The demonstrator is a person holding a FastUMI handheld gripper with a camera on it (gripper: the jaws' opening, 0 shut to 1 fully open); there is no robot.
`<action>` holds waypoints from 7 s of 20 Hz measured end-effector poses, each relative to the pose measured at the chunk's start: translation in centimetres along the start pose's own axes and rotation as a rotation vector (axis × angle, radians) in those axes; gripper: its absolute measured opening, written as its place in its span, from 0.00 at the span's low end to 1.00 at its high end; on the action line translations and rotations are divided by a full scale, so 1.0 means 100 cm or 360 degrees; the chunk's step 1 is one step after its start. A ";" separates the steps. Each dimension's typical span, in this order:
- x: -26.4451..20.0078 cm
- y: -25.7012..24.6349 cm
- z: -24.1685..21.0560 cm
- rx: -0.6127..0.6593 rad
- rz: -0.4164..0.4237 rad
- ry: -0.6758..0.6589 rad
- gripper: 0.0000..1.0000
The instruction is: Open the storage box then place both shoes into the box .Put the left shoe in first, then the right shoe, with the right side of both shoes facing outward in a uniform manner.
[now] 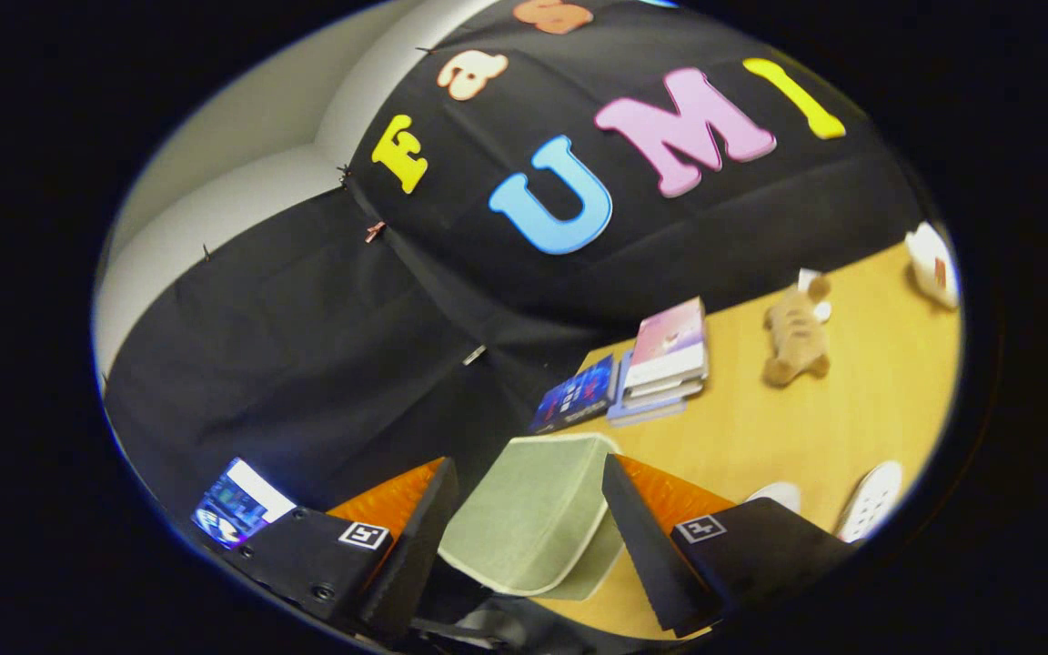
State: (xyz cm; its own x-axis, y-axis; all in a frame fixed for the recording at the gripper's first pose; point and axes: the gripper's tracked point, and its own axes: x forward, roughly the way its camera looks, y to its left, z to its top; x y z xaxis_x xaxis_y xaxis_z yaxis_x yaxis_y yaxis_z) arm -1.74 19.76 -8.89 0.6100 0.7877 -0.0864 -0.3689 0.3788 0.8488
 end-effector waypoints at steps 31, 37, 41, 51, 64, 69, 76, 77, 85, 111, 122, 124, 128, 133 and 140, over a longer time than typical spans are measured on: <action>0.069 0.021 -0.088 0.1017 0.0639 0.0473 0.05; 0.113 0.095 -0.074 0.0783 0.0650 0.0503 0.05; 0.149 0.140 -0.072 0.0766 0.0685 0.0526 0.05; 0.219 0.184 -0.124 0.0706 0.0582 0.0694 0.09; 0.191 0.124 -0.098 0.0406 0.0287 0.0523 0.97; 0.132 0.069 -0.068 0.0183 0.0047 0.0413 0.97; 0.024 -0.055 -0.044 -0.0007 -0.0496 0.0383 0.97; 0.009 -0.081 -0.045 -0.0030 -0.0605 0.0407 0.97; -0.082 -0.231 -0.095 -0.0091 -0.1286 0.0713 0.93; -0.048 -0.205 -0.074 0.0444 -0.1184 0.0585 0.07; 0.056 -0.028 -0.037 0.0454 -0.0820 0.0581 0.07; 0.075 -0.012 -0.045 0.0457 -0.0809 0.0611 0.07; 0.116 0.003 -0.076 0.0473 -0.0828 0.0719 0.07; 0.155 -0.005 -0.118 0.0440 -0.0928 0.0837 0.07; 0.192 -0.024 -0.153 0.0378 -0.1022 0.0916 0.07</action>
State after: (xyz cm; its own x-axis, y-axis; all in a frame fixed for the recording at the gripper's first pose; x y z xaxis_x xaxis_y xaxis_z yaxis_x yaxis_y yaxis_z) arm 0.08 41.38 -20.58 0.1791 0.6044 -0.7763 0.1163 0.7705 0.6267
